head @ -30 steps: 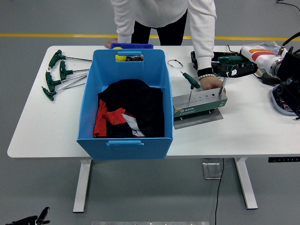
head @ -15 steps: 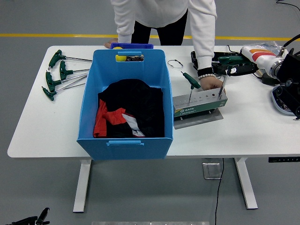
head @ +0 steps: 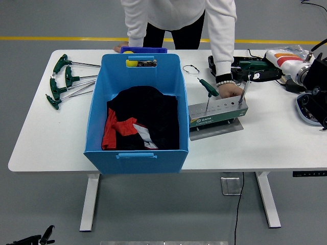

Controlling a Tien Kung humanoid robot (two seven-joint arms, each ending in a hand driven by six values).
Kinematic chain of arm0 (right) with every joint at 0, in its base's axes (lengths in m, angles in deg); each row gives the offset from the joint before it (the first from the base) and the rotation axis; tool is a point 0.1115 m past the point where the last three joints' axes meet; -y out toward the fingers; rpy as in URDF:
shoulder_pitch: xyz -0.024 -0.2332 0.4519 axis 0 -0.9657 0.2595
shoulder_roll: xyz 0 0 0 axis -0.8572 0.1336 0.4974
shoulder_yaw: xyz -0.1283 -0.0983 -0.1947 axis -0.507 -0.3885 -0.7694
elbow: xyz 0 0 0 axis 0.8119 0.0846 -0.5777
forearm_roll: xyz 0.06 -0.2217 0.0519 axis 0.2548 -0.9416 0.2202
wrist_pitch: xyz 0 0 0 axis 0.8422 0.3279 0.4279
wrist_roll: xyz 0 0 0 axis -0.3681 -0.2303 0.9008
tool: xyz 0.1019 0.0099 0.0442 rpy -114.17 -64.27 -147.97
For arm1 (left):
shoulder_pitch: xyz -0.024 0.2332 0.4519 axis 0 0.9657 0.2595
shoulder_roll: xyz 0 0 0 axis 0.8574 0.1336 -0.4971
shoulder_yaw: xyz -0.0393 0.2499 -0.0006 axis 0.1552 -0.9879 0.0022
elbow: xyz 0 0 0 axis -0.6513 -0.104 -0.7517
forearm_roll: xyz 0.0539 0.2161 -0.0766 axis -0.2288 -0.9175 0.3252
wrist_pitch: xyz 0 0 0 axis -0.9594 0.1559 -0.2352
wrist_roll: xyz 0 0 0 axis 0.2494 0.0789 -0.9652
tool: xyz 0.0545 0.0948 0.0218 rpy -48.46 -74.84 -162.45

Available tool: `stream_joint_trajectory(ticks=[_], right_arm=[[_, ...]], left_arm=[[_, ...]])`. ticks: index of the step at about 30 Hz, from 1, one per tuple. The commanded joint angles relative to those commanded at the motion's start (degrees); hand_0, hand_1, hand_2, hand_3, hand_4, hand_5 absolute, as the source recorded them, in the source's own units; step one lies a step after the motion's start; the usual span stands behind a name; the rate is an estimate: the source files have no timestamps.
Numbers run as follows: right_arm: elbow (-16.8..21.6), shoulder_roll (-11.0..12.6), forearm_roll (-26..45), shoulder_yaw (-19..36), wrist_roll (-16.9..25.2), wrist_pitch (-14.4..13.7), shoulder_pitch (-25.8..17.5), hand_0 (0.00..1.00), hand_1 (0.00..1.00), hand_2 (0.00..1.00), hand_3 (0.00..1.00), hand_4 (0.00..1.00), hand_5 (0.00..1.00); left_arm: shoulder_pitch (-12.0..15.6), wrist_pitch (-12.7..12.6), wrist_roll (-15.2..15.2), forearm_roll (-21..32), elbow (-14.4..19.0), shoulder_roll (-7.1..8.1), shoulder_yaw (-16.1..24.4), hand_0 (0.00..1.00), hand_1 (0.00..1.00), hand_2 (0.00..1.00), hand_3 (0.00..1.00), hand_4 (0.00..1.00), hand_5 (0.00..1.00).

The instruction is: Lift tool from toolbox,place it in box,lift tool from toolbox,place it in box

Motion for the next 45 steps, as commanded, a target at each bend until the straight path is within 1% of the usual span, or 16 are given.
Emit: stream_joint_trajectory(ticks=[4, 5, 10, 11, 22, 23, 26, 32, 37, 45], right_arm=[[0.06, -0.02, 0.11, -0.07, 0.05, -0.65, -0.03, 0.057, 0.002, 0.045, 0.04, 0.898, 0.79], [0.1, -0.04, 0.17, -0.07, 0.12, -0.89, -0.04, 0.011, 0.002, 0.021, 0.03, 0.879, 0.776], [0.15, -0.06, 0.36, -0.11, 0.29, -1.32, -0.04, 0.011, 0.002, 0.021, 0.03, 0.879, 0.776], [0.14, -0.06, 0.4, -0.13, 0.26, -1.31, -0.05, 0.002, 0.002, 0.002, 0.026, 0.874, 0.774], [0.33, -0.03, -0.21, -0.02, 0.34, -0.93, -0.06, 0.002, 0.002, 0.002, 0.025, 0.858, 0.763], [0.34, -0.01, -0.28, 0.0, 0.35, -0.88, -0.05, 0.002, 0.002, 0.002, 0.021, 0.828, 0.744], [0.37, 0.06, -0.74, 0.12, 0.43, -0.71, -0.04, 0.002, 0.002, 0.002, 0.021, 0.828, 0.744], [0.56, 0.38, -1.14, 0.34, 1.12, -1.24, 0.03, 0.002, 0.002, 0.002, 0.021, 0.81, 0.736], [0.85, 0.69, -1.15, 0.72, 1.57, -1.93, 0.02, 0.002, 0.002, 0.002, 0.021, 0.806, 0.732], [1.83, 1.46, -1.24, 1.22, 1.41, -1.67, -0.27, 0.002, 0.002, 0.002, 0.021, 0.797, 0.724]], left_arm=[[0.0, -0.01, 0.01, 0.06, 0.01, -0.01, -0.03, 0.806, 0.787, 0.81, 0.829, 0.664, 0.998], [0.0, -0.01, 0.01, 0.06, 0.01, -0.02, -0.02, 0.806, 0.786, 0.81, 0.829, 0.663, 0.998], [0.01, 0.01, 0.01, 0.07, 0.02, 0.0, -0.05, 0.806, 0.786, 0.81, 0.829, 0.663, 0.998], [0.02, 0.01, 0.03, 0.11, 0.02, 0.0, -0.07, 0.806, 0.787, 0.81, 0.828, 0.662, 0.998], [0.11, 0.09, 0.06, 0.18, 0.01, 0.02, -0.1, 0.806, 0.787, 0.81, 0.828, 0.661, 0.998], [0.11, 0.11, 0.07, 0.16, 0.01, 0.02, -0.11, 0.805, 0.787, 0.81, 0.827, 0.66, 0.998], [0.15, 0.13, 0.07, 0.06, 0.0, 0.03, -0.09, 0.805, 0.787, 0.81, 0.827, 0.66, 0.998], [0.39, 0.1, 0.16, 0.25, -0.02, 0.02, -0.17, 0.804, 0.787, 0.809, 0.827, 0.66, 0.998], [0.8, 0.04, 0.15, 0.22, -0.06, -0.02, -0.08, 0.804, 0.787, 0.81, 0.827, 0.66, 0.998], [1.89, 0.0, -0.05, -0.41, -0.21, -0.08, 0.41, 0.804, 0.787, 0.81, 0.825, 0.66, 0.998]])
